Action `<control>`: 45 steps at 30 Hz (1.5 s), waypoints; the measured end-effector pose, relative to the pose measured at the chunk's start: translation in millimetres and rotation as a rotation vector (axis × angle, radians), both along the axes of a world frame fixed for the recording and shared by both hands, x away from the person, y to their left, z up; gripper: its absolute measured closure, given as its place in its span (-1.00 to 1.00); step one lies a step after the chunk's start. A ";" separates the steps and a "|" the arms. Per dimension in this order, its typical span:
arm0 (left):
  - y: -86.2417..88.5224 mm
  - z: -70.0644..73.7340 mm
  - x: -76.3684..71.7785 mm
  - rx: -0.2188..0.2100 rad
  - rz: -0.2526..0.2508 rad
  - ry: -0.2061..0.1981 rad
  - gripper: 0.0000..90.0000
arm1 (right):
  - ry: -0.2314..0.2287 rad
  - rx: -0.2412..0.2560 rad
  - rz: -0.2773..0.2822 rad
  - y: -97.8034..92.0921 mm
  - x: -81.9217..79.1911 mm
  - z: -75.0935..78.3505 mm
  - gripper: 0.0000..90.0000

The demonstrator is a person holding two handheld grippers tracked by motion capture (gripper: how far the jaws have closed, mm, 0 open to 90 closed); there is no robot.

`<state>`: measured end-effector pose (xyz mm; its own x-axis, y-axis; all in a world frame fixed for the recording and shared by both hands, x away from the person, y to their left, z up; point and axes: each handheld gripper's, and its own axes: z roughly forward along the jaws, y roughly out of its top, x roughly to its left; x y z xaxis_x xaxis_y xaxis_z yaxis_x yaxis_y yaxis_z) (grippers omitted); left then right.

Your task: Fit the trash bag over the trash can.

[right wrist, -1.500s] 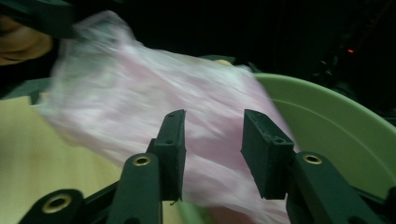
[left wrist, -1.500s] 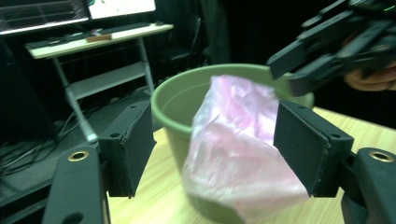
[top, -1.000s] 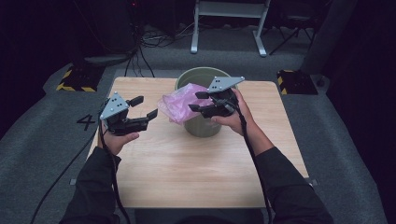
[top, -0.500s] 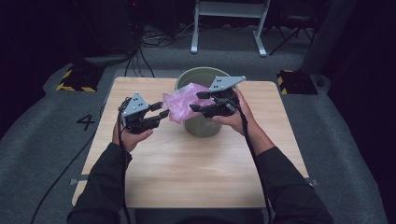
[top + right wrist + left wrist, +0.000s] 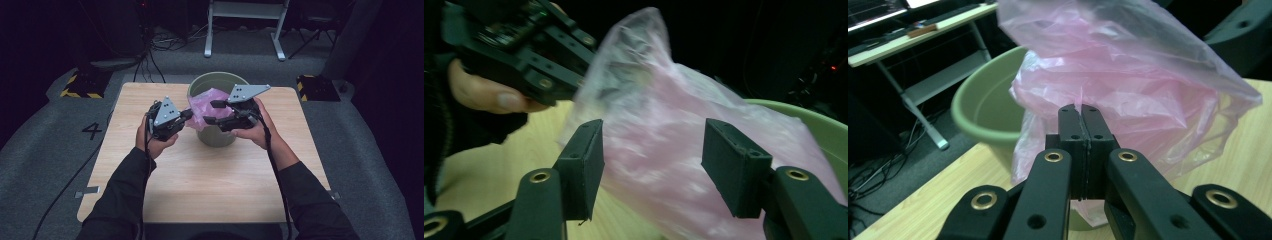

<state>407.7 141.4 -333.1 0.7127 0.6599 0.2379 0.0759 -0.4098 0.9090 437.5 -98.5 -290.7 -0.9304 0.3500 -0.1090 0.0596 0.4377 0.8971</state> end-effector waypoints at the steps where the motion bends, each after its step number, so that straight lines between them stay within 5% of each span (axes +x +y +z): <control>1: -2.9 0.4 0.5 0.008 0.002 -0.001 1.00 | 0.000 0.009 0.009 -1.7 -2.1 0.8 -0.08; 6: -11.4 1.1 2.8 0.022 0.005 -0.002 1.00 | 0.014 0.029 0.042 -7.1 -8.8 4.1 -0.13; 12: -16.5 1.7 1.8 0.024 -0.012 -0.008 1.00 | 0.018 -0.012 0.020 -4.4 -7.1 1.6 -0.03; 13: -17.2 2.2 1.4 0.025 -0.018 -0.012 1.00 | 0.011 -0.036 0.001 -3.2 -5.5 -0.7 0.21; 14: -17.2 2.2 1.4 0.025 -0.018 -0.012 1.00 | 0.011 -0.036 0.001 -3.2 -5.5 -0.7 0.21; 16: -16.6 2.3 1.6 0.030 -0.019 -0.013 1.00 | 0.013 -0.049 0.004 -4.3 -2.5 -3.8 0.67; 20: -10.8 2.4 3.9 0.016 -0.014 -0.007 1.00 | 0.010 -0.046 -0.030 -10.6 1.6 -5.7 1.00; 45: 37.0 5.5 9.0 -0.025 0.070 0.010 0.99 | 0.077 0.067 -0.219 -103.2 -4.1 -16.3 1.00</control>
